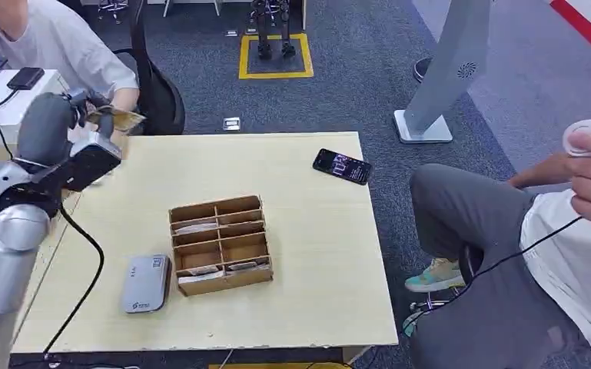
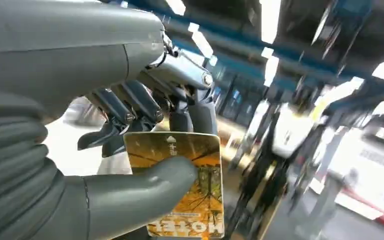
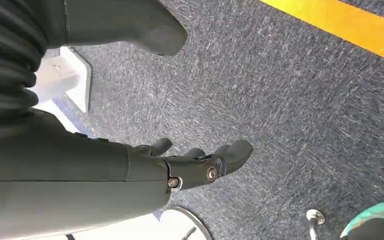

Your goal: Pass the card to the sensor for recognition and then transmit it.

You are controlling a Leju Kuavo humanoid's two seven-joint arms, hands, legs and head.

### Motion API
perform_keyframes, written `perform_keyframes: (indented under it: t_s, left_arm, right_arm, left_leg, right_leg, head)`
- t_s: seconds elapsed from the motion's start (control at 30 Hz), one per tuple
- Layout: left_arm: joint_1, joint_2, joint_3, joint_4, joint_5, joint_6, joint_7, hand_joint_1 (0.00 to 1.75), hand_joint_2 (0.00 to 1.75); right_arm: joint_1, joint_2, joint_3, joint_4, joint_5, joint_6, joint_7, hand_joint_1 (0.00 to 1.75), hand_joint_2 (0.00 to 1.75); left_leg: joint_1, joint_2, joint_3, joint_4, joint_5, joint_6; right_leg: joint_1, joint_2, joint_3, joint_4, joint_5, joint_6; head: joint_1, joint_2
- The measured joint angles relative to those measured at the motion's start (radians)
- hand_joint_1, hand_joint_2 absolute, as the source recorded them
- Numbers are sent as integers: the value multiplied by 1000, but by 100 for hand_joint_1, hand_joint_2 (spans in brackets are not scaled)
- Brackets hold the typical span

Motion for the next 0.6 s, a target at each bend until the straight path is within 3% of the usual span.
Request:
perform_keyframes:
  t_s: [0.2, 0.37, 0.5, 0.6]
  left_arm:
    - [-36, 20, 0, -33, -34, 14, 33, 175, 175]
    - [-31, 26, 0, 11, -228, 156, 57, 175, 175]
    - [-27, 24, 0, 133, -428, 241, 97, 175, 175]
    - [-20, 8, -1, 273, -483, 297, 88, 175, 175]
  right_arm:
    - [-1, 7, 0, 0, 0, -2, 0, 0, 175]
    - [-2, 7, 2, 0, 0, 1, 7, 0, 175]
    - [-7, 7, 16, 0, 0, 3, 9, 0, 175]
    - [-12, 8, 32, 0, 1, 5, 10, 0, 175]
  left_leg:
    - [-1, 0, 0, 0, 0, 0]
    - [-1, 0, 0, 0, 0, 0]
    - [-1, 1, 1, 0, 0, 0]
    - [-1, 1, 0, 0, 1, -1]
  right_leg:
    - [0, 0, 0, 0, 0, 0]
    - [0, 0, 0, 0, 0, 0]
    - [0, 0, 0, 0, 0, 0]
    - [0, 1, -1, 0, 1, 0]
  head:
    - [0, 0]
    - [0, 0]
    - [0, 0]
    - [0, 0]
